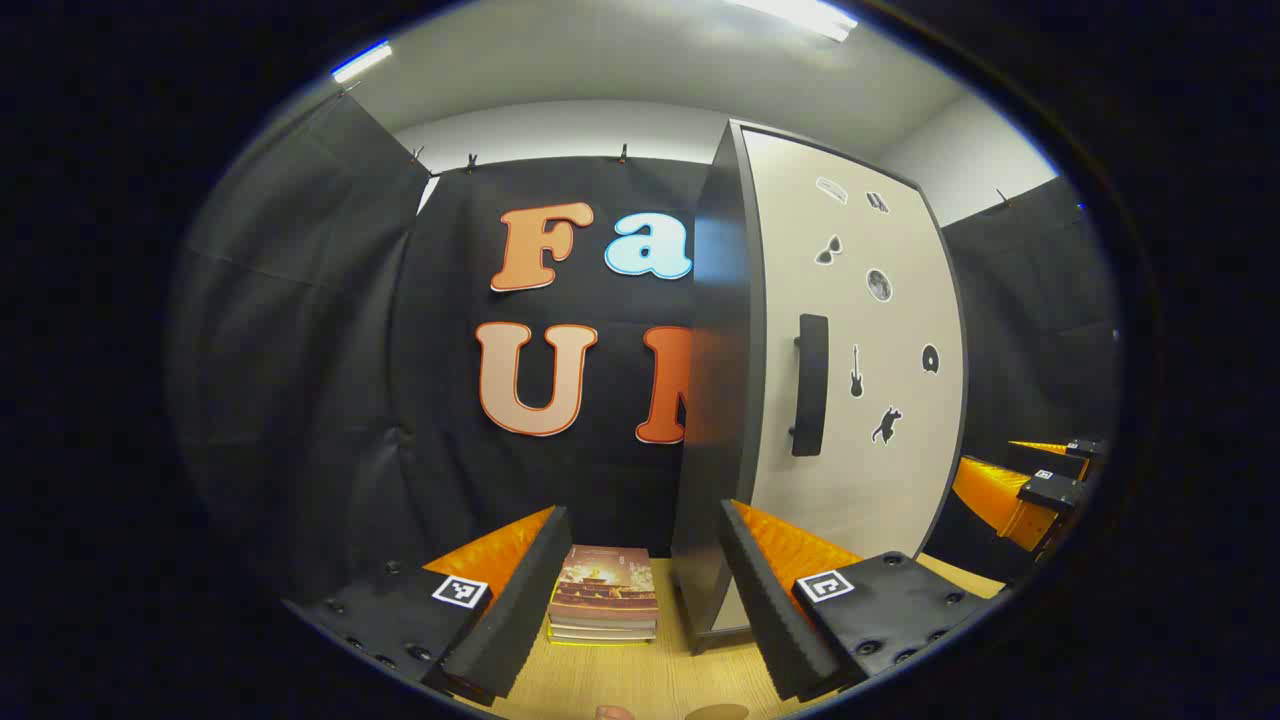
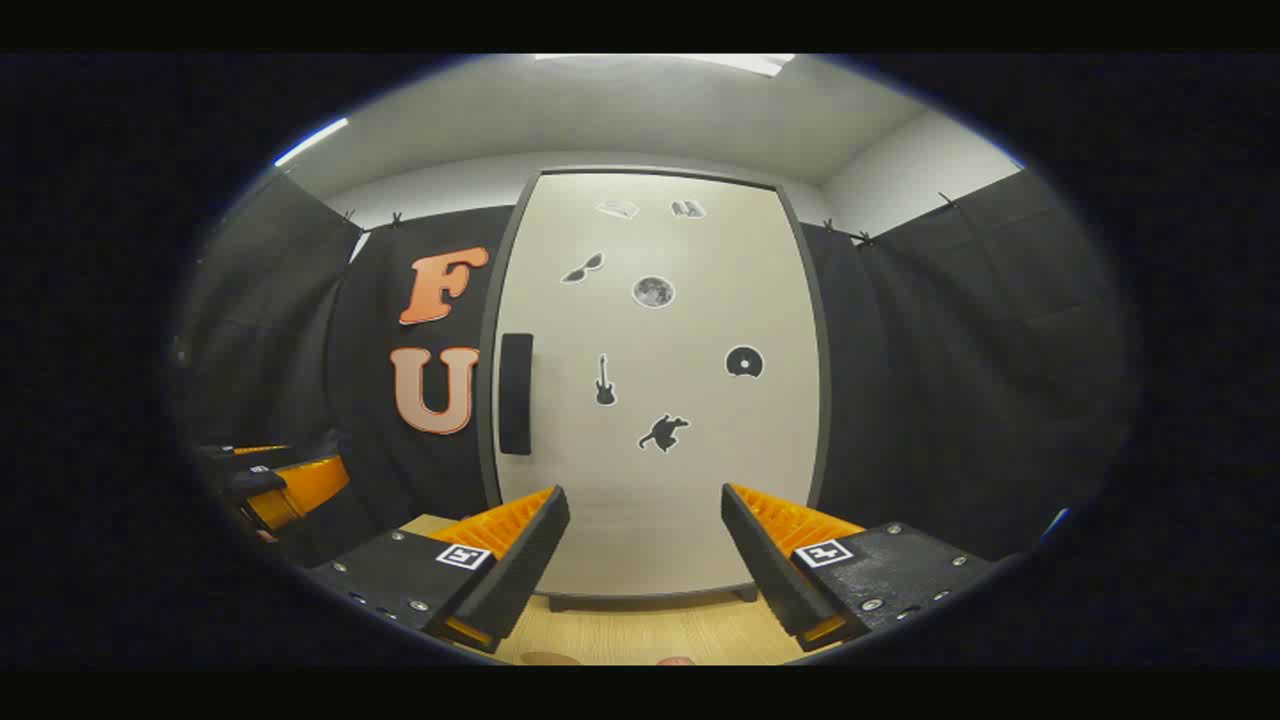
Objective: Open the cabinet door with the right hand, grasp the bottle in the cabinet with the left hand and place it on the coaster, then close the cabinet door with the right hand.
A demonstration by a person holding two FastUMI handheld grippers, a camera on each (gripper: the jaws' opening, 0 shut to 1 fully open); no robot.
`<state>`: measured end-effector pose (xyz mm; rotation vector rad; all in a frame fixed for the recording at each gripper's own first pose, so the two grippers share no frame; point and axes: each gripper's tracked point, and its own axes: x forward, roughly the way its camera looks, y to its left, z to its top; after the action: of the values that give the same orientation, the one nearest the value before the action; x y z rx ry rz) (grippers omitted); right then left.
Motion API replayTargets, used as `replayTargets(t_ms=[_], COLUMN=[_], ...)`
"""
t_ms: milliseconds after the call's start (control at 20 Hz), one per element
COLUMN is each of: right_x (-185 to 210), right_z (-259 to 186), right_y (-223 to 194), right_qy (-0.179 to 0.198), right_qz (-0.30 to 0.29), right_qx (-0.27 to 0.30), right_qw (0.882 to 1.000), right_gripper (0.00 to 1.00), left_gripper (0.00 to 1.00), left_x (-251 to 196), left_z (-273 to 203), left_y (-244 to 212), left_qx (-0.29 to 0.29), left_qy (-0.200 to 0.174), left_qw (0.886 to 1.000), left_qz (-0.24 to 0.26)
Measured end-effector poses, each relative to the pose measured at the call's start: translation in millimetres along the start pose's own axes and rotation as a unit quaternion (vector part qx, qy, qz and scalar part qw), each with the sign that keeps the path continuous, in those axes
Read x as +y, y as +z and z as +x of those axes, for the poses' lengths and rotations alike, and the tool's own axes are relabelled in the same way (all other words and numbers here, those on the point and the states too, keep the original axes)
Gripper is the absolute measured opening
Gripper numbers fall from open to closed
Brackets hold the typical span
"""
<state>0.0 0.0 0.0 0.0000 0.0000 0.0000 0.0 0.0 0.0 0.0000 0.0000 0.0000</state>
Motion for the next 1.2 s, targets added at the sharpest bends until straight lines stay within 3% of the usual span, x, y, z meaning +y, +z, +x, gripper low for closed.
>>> replayTargets(t_ms=[650, 1200], right_x=[22, 59], right_z=[17, 59], right_y=[3, 1], right_qy=[0.008, 0.042], right_qz=[-0.018, -0.013], right_qx=[-0.004, 0.020], right_qw=[1.000, 0.999], right_gripper=[0.95, 0.95], left_gripper=[0.94, 0.94], left_x=[-4, 8], left_z=[6, 8], left_y=[9, 0], left_qx=[-0.009, 0.009], left_qy=[-0.006, 0.002], left_qw=[1.000, 1.000], left_qz=[0.020, 0.011])
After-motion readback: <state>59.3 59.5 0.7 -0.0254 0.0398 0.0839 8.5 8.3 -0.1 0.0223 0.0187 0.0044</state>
